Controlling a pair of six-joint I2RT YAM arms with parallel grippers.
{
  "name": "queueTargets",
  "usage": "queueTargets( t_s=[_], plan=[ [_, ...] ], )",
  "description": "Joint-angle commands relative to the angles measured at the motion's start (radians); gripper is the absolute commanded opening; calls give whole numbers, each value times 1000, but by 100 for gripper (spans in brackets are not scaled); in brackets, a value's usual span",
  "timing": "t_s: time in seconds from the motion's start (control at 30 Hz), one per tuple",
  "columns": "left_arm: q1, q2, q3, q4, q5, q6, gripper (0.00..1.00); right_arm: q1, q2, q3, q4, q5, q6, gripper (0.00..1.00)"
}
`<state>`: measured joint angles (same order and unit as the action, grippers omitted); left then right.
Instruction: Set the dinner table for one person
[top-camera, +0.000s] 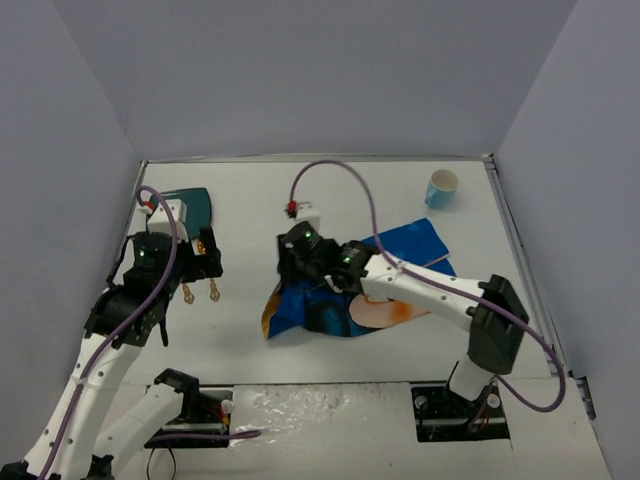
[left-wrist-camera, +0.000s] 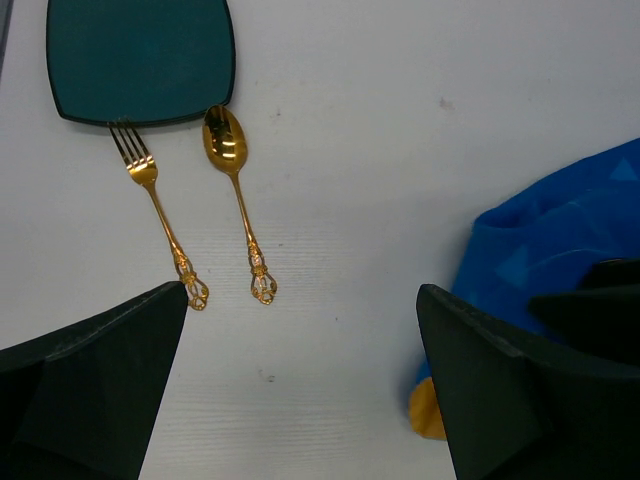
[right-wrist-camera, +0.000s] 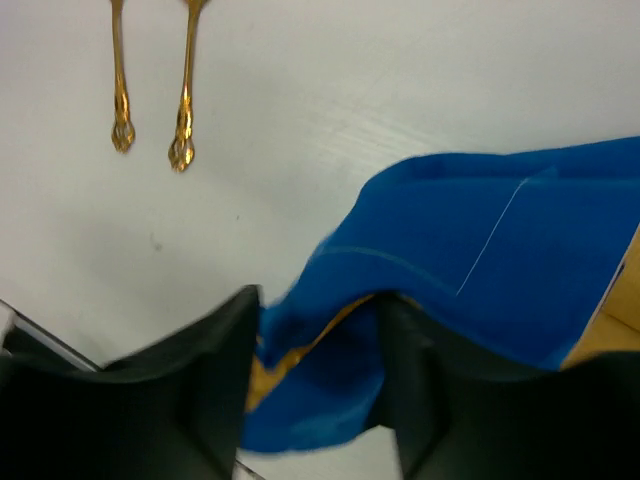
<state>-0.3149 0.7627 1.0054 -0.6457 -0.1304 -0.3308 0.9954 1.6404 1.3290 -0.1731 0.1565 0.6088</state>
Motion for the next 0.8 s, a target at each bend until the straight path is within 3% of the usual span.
queueTargets(
  t_s=[0.0,0.07,0.13,0.23,0.37,0.5,0.77],
  plan=[
    [-7,-4,16,16,-7,-27,97,50,114,132,26,-90,-91,66],
    [-7,2,5,19,7,-41,97,51,109,147,24,-93,-109,89],
    [-7,8,-9,26,24,-59,97,48,74,133,20,-68,-130,100],
    [-7,17,-43,56,56,-99,97,15,2,63,-6,-22,-119,100],
    [-9,77,-127,136,158,-177,97,-151,-138,-179,-32,24,-12,100],
    [-45,161,-170,229,213,-249,97,-378,-277,-401,-59,41,39,98],
    [-225,346,-154,365,172,-261,97,-779,-377,-576,-77,-38,8,97]
  ],
)
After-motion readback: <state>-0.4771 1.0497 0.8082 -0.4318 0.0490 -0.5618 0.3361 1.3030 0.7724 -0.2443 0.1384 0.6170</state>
